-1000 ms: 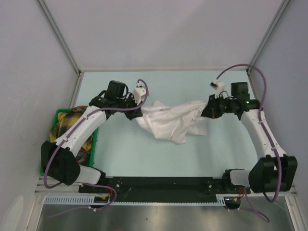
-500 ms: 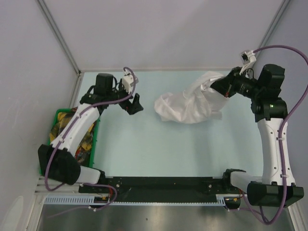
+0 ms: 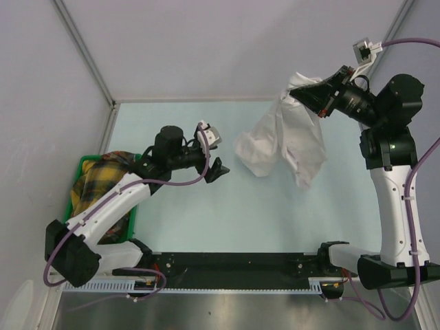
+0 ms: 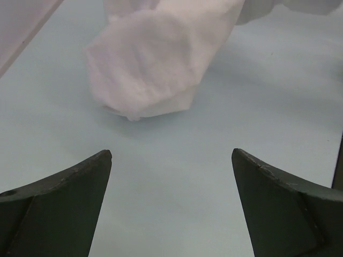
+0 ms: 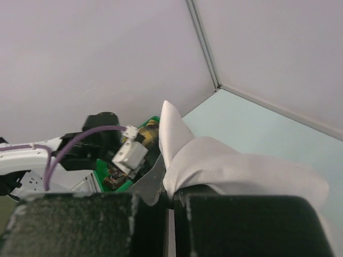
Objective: Fold and stack the long sleeve shirts
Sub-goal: Flatten the shirt out
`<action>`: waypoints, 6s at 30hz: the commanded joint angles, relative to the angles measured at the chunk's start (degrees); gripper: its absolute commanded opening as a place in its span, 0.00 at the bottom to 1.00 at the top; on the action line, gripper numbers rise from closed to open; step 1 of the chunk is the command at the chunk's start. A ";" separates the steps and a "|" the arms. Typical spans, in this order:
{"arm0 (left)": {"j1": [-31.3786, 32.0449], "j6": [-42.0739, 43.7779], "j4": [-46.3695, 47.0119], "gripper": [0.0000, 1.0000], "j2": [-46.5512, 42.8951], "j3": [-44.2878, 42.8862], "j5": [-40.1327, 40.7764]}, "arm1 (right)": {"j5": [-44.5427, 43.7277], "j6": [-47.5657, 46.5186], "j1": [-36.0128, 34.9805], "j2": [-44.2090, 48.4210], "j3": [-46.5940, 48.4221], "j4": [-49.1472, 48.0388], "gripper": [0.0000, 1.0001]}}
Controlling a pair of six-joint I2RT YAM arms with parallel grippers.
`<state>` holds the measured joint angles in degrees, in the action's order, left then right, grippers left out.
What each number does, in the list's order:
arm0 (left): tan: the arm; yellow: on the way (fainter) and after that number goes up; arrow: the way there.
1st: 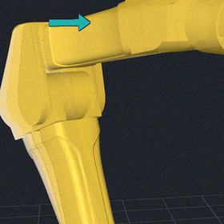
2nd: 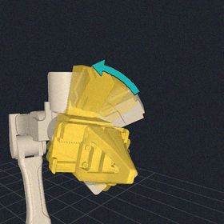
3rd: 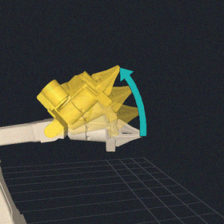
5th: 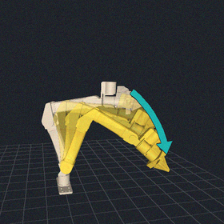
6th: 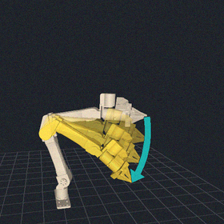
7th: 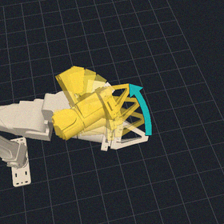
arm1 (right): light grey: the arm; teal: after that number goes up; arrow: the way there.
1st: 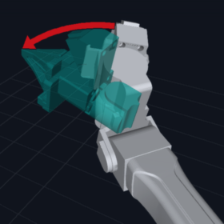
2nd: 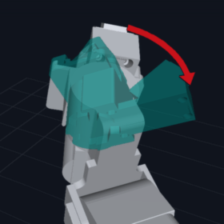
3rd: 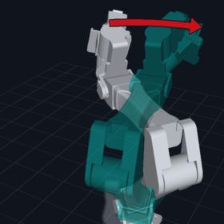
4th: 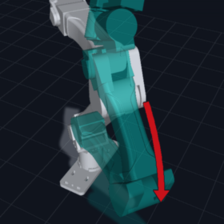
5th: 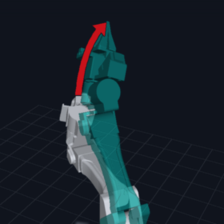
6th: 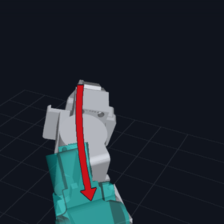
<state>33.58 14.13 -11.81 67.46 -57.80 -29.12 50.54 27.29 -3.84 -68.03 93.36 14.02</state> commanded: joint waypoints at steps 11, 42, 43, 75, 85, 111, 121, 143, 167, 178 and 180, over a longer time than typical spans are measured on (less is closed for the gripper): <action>3.86 12.85 8.83 0.79 22.09 -13.47 0.29 | 3.86 -5.57 -0.82 2.55 1.65 2.41 0.00; 13.10 26.28 -33.36 0.37 -2.78 -3.47 1.97 | 1.23 -51.79 13.77 -11.60 4.76 36.40 0.00; 9.00 27.00 -33.36 0.43 -2.51 -2.94 1.53 | 1.05 -56.94 13.59 -11.51 3.25 38.43 0.00; -6.51 39.48 -35.64 0.72 67.45 -59.36 7.77 | -12.48 -81.34 12.71 13.36 -25.86 67.01 0.00; -8.35 38.36 -37.60 0.00 60.97 -54.18 7.95 | -13.19 -80.03 12.80 13.80 -27.36 63.86 0.00; -17.59 43.17 -21.85 0.68 10.23 4.28 1.27 | -19.43 -81.77 -4.17 3.36 -28.41 48.74 0.91; -17.50 43.97 -25.54 0.73 19.81 -6.53 -0.14 | -22.50 -93.63 -9.68 -6.66 -24.11 39.77 0.77; -15.21 44.60 -33.80 0.62 38.00 -18.58 -1.30 | -30.33 -89.78 -13.92 -3.70 -37.20 25.44 0.00; -17.17 40.71 -30.56 0.62 22.27 -5.40 -5.69 | -29.27 -86.44 -9.52 8.61 -41.60 31.24 0.00; -12.67 42.12 -29.14 0.57 27.20 -5.13 0.73 | -29.54 -86.17 -9.43 8.35 -40.10 31.68 0.00; -12.93 43.26 -29.14 0.57 26.32 -4.08 1.61 | -29.45 -86.18 -9.35 8.00 -39.84 31.77 0.00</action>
<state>21.02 53.69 -41.21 95.31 -63.05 -28.82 20.78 -59.55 -13.45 -60.47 51.44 45.58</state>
